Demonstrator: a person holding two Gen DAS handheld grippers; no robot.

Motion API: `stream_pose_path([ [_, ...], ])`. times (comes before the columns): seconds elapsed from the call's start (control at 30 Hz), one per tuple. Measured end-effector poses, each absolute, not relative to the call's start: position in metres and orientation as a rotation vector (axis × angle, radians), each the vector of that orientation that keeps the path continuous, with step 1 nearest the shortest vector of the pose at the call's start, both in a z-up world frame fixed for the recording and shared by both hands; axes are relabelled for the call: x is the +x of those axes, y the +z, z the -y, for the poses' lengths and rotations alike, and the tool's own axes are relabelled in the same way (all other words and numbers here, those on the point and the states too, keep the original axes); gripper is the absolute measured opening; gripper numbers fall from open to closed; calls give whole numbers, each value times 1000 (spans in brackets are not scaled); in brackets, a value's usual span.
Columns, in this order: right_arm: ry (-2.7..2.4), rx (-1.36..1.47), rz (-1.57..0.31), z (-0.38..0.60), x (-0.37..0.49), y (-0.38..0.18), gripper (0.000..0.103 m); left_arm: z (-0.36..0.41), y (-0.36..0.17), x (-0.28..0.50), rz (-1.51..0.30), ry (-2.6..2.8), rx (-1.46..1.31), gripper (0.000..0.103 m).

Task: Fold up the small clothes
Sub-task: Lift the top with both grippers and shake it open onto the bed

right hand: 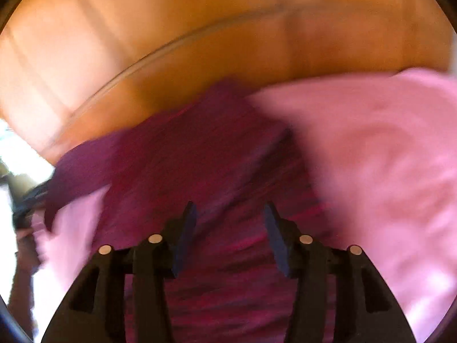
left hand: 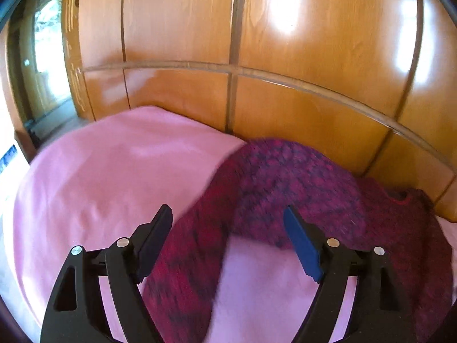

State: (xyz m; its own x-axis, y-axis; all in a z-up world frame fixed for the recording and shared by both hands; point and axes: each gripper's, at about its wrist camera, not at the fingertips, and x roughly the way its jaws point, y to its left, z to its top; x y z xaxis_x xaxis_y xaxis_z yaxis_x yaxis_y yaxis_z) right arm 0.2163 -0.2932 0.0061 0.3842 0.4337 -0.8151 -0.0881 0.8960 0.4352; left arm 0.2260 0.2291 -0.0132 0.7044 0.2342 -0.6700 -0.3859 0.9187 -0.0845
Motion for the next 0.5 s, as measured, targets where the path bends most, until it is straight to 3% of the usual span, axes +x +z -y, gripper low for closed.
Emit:
stream_pose_path([
  [0.13, 524, 466, -1270, 228, 211, -34, 58, -213, -23, 195, -728, 251, -269, 79],
  [0.2, 533, 441, -1260, 208, 212, -39, 47, -200, -33, 179, -750, 180, -286, 79],
  [0.27, 521, 397, -1207, 196, 217, -31, 20, -187, -44, 167, -783, 100, -304, 79],
  [0.33, 488, 381, -1152, 201, 224, -14, 14, -177, -53, 157, -805, 21, -331, 79],
  [0.5, 300, 418, -986, 268, 249, 26, 12, -152, -78, 135, -860, -183, -443, 79],
])
